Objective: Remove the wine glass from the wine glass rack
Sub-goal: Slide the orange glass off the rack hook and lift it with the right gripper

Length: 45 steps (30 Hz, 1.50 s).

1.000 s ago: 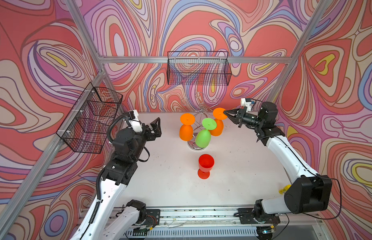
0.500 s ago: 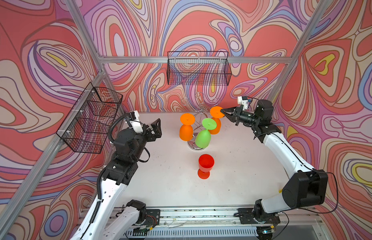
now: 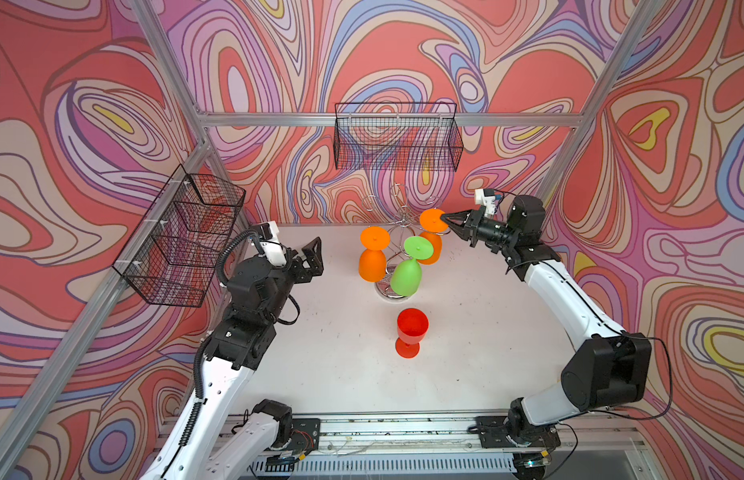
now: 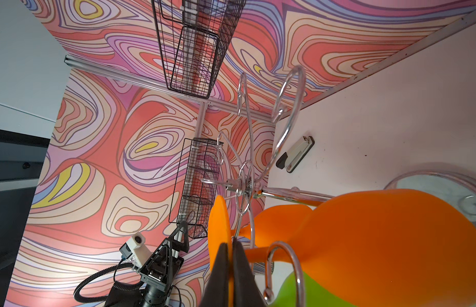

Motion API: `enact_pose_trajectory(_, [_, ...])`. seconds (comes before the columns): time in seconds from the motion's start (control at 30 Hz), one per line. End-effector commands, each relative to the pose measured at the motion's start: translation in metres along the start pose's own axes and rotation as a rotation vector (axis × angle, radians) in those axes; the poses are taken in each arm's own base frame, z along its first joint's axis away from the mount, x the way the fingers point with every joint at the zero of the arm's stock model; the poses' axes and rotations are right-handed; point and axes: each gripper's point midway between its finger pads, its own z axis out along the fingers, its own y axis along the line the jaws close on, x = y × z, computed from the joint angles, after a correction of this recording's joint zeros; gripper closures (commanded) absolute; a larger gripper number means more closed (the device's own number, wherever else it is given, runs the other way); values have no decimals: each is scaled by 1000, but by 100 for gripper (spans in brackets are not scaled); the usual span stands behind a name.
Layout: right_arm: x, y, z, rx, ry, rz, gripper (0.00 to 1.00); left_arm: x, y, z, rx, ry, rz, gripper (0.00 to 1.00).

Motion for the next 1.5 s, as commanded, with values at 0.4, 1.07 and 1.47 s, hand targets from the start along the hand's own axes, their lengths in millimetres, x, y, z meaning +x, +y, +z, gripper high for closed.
enact_pose_trajectory(0.4, [-15,5,5,10,-44,-59,100,5,1,3,2,16,10,0])
enact_pose_trajectory(1.07, [-31,11,-23,37,-135,-98,100,5,-1,2,13,17,10,0])
enact_pose_trajectory(1.47, [-43,17,-66,64,-210,-116,100,5,-1,2,15,19,12,0])
